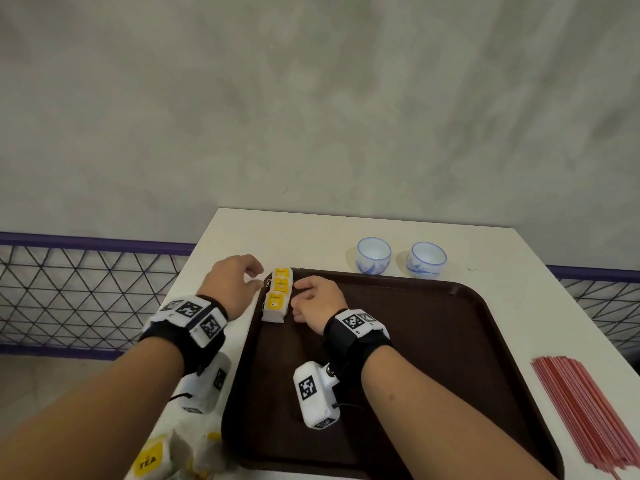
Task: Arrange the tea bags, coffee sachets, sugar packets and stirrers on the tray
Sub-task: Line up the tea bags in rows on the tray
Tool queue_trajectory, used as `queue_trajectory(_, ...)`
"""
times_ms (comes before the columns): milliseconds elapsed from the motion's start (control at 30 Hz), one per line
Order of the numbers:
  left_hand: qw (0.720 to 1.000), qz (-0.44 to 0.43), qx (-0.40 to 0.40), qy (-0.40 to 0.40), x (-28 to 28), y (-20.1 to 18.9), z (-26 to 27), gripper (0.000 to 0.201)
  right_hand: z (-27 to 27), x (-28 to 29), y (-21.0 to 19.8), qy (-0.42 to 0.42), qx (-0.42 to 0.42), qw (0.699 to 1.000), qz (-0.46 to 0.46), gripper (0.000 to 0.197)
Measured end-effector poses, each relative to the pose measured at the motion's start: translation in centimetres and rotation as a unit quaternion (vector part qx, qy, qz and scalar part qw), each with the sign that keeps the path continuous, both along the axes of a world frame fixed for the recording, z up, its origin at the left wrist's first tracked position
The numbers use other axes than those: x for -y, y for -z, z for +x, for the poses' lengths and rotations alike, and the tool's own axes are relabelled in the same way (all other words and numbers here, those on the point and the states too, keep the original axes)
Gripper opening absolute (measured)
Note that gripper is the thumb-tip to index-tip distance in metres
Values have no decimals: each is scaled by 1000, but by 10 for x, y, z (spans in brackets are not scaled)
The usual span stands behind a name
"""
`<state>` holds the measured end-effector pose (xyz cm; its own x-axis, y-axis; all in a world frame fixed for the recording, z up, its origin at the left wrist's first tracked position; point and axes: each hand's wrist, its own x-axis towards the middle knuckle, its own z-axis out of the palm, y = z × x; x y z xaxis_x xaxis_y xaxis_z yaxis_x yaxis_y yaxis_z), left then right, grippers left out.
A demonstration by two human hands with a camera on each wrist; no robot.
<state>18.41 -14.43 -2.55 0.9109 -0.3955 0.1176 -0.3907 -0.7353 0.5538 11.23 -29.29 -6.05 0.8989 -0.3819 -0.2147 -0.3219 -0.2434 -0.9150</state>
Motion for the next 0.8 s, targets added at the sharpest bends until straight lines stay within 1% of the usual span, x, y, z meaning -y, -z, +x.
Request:
queue_trajectory(67,1000,-13,-5,16,-21,-16,-11,13,-6,2,-5,-2,3,1000,4,25)
queue_trajectory(100,999,-1,-13,32,-35,-24,-19,13,-10,3,-9,-5,7,1000,1,24)
queue_trajectory(167,993,71,-45,83,-67,-38,-39,14,-18,2,-18,-10,15,1000,-2,23)
queue_trajectory(233,973,170,-83,135,-100,-47,-63,17,-28,-1,-29,-26,26,999,-1,24)
queue_trajectory(267,963,201,-96,154,-116,-48,-77,19,-34,-5,-34,-38,30,999,-4,25)
queue_trajectory(333,953,226,-111,169,-144,-43,-105,24,-46,-15,-43,-62,46,997,-11,25)
queue_trajectory(400,948,244,-100,176,-159,-33,-131,30,-58,-25,-52,-82,58,995,-5,23)
queue_trajectory(500,953,199,-122,192,-160,-12,-157,28,-76,-42,-62,-124,66,990,10,26)
queue_trajectory(567,957,193,-98,192,-154,0,-166,24,-89,-53,-66,-150,72,986,1,29)
queue_trajectory(633,963,186,-78,176,-149,5,-168,15,-100,-60,-68,-170,76,983,-2,30)
queue_trajectory(667,965,181,-74,173,-149,6,-167,16,-105,-62,-68,-174,77,982,-3,30)
queue_trajectory(800,966,169,-80,177,-151,8,-164,34,-123,-68,-61,-174,71,982,-31,28)
